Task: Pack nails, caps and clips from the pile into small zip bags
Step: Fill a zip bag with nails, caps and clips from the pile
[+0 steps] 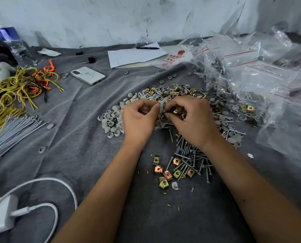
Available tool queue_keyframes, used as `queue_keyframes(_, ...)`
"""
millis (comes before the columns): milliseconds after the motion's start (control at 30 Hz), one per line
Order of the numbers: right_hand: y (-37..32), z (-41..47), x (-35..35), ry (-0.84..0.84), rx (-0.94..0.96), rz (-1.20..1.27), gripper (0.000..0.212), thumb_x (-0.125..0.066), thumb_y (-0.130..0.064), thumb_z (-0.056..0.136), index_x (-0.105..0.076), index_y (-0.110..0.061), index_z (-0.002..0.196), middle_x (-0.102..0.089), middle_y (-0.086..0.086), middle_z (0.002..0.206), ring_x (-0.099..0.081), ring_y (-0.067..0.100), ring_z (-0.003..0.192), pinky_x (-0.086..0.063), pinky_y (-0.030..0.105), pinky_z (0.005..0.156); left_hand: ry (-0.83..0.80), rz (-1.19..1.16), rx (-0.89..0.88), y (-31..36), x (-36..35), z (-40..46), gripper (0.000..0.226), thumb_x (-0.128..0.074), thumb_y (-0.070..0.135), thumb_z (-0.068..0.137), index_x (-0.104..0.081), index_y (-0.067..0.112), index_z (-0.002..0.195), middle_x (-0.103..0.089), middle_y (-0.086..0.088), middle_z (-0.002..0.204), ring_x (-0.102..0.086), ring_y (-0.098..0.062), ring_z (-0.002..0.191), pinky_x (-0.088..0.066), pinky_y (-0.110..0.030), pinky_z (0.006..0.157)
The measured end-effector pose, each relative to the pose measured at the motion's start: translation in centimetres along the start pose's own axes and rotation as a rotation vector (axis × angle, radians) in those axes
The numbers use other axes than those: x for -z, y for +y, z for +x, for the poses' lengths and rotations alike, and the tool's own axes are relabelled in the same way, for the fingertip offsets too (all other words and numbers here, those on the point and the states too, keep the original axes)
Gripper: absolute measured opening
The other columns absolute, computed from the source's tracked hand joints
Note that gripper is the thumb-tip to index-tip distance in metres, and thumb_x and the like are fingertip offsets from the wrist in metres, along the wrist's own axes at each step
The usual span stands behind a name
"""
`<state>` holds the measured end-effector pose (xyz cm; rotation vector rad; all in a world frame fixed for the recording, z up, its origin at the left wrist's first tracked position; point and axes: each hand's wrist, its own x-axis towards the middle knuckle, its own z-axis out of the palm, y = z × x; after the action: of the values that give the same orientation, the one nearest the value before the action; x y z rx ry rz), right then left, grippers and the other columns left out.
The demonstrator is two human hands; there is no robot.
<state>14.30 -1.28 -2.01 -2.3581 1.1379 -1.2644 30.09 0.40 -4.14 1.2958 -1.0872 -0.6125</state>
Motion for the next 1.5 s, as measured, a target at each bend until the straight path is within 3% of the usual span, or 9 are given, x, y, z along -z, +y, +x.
queue_keyframes(300, 0.2, -0.1, -0.3, -0.032, 0.089, 0.006, 0.007, -0.073, -0.015, 0.092, -0.078, -0.012, 0.097, -0.067, -0.011, 0.087, -0.055, 0.001, 0.080, -0.040, 0.010, 0.076, 0.015, -0.111, -0.001, 0.0, 0.1, 0.2, 0.010, -0.076, 0.005, 0.090, -0.078, 0.013, 0.085, -0.071, -0.001, 0.065, -0.060, -0.010, 0.053, -0.050, -0.023, 0.051)
queue_keyframes(433, 0.3, 0.0, -0.3, -0.094, 0.110, 0.018, 0.025, -0.061, -0.029, 0.101, -0.076, -0.010, 0.096, -0.071, -0.002, 0.091, -0.061, 0.012, 0.085, -0.051, 0.033, 0.079, 0.067, -0.187, 0.013, 0.1, 0.5, 0.5, 0.014, -0.075, 0.005, 0.090, -0.079, 0.016, 0.083, -0.072, -0.001, 0.068, -0.059, -0.009, 0.055, -0.050, -0.024, 0.055)
queue_keyframes(533, 0.0, -0.1, -0.6, -0.269, 0.139, -0.004, 0.028, -0.061, -0.038, 0.099, -0.075, -0.016, 0.112, -0.069, -0.005, 0.112, -0.060, 0.016, 0.106, -0.050, 0.040, 0.093, 0.120, -0.265, 0.028, 0.2, 0.7, 0.9, 0.017, -0.073, 0.001, 0.089, -0.078, 0.014, 0.080, -0.069, -0.002, 0.064, -0.055, -0.010, 0.050, -0.047, -0.024, 0.053)
queue_keyframes(633, -0.1, -0.3, -1.1, -0.347, 0.157, -0.067, 0.034, -0.071, -0.023, 0.093, -0.069, -0.015, 0.126, -0.060, -0.002, 0.132, -0.054, 0.020, 0.123, -0.049, 0.043, 0.102, 0.139, -0.333, 0.041, 0.4, 0.6, 1.0, 0.018, -0.070, -0.004, 0.091, -0.076, 0.009, 0.080, -0.066, 0.000, 0.057, -0.052, -0.007, 0.044, -0.044, -0.020, 0.046)
queue_keyframes(800, -0.6, 0.0, -0.5, -0.094, 0.134, -0.045, 0.029, -0.078, -0.012, 0.086, -0.068, -0.012, 0.114, -0.068, 0.001, 0.113, -0.064, 0.013, 0.103, -0.054, 0.030, 0.093, 0.133, -0.383, 0.032, 0.5, 0.5, 1.0, 0.012, -0.069, -0.006, 0.091, -0.076, 0.002, 0.086, -0.071, -0.001, 0.066, -0.054, -0.005, 0.048, -0.046, -0.018, 0.049)
queue_keyframes(900, -0.4, 0.1, -0.1, -0.076, 0.127, -0.057, 0.019, -0.081, -0.009, 0.083, -0.071, -0.010, 0.099, -0.069, 0.002, 0.100, -0.064, 0.014, 0.091, -0.055, 0.033, 0.084, 0.104, -0.343, 0.020, 0.5, 0.4, 0.8, 0.014, -0.071, -0.005, 0.090, -0.077, 0.006, 0.084, -0.073, -0.001, 0.068, -0.054, -0.005, 0.048, -0.046, -0.018, 0.049)
queue_keyframes(1233, -0.7, -0.1, -0.5, -0.123, 0.193, -0.016, 0.026, -0.065, 0.002, 0.093, -0.076, -0.007, 0.115, -0.074, 0.005, 0.115, -0.063, 0.022, 0.110, -0.052, 0.037, 0.097, 0.101, -0.351, 0.025, 0.3, 0.5, 0.8, 0.011, -0.070, -0.004, 0.091, -0.076, 0.003, 0.086, -0.067, -0.002, 0.060, -0.051, -0.008, 0.045, -0.045, -0.021, 0.046)
queue_keyframes(1400, 0.0, 0.4, 1.3, 0.217, -0.052, -0.109, 0.015, -0.063, -0.012, 0.099, -0.073, -0.008, 0.109, -0.076, 0.006, 0.100, -0.070, 0.016, 0.087, -0.059, 0.029, 0.078, 0.101, -0.376, 0.060, 0.2, 0.3, 0.9, 0.024, -0.070, -0.006, 0.091, -0.077, 0.012, 0.077, -0.071, -0.002, 0.066, -0.051, -0.007, 0.045, -0.045, -0.019, 0.046)
queue_keyframes(1500, 1.7, 0.3, 2.2, 0.107, -0.381, -0.413, 0.013, -0.067, -0.026, 0.098, -0.074, -0.014, 0.098, -0.075, 0.006, 0.092, -0.069, 0.023, 0.078, -0.060, 0.038, 0.074, 0.045, -0.299, 0.061, 0.1, 0.2, 0.6, 0.019, -0.071, -0.003, 0.092, -0.077, 0.011, 0.081, -0.073, 0.000, 0.068, -0.053, -0.006, 0.046, -0.047, -0.018, 0.047)
